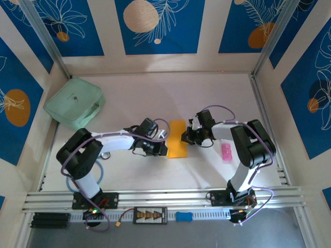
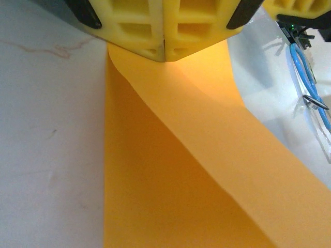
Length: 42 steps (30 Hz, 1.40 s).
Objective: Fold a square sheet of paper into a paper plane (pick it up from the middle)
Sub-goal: First fold the square sheet of paper in half at the center of the table.
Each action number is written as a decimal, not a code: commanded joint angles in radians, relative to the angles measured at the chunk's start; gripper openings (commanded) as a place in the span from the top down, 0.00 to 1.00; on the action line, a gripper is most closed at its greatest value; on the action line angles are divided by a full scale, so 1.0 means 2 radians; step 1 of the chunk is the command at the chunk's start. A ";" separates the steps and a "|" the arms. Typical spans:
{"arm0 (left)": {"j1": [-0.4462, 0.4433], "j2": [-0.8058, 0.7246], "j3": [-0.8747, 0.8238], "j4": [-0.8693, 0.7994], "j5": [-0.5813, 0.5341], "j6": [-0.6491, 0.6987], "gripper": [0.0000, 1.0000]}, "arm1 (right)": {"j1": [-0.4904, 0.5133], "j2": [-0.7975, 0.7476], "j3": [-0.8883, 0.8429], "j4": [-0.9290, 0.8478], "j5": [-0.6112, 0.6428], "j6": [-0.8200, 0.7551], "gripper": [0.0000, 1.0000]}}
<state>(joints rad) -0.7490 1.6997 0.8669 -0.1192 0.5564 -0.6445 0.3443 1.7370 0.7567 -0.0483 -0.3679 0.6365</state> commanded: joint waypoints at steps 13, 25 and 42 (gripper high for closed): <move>0.002 0.080 -0.003 0.066 0.069 -0.036 1.00 | -0.005 0.013 -0.027 -0.059 0.050 0.002 1.00; 0.002 0.037 -0.039 0.036 0.052 -0.014 1.00 | -0.007 0.015 -0.027 -0.054 0.042 -0.003 1.00; 0.077 0.077 0.110 0.066 0.070 -0.026 1.00 | -0.003 0.032 -0.011 -0.059 0.007 -0.034 1.00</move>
<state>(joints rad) -0.5919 1.7977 1.0302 0.0116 0.6540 -0.7013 0.3363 1.7473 0.7567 -0.0456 -0.4122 0.5930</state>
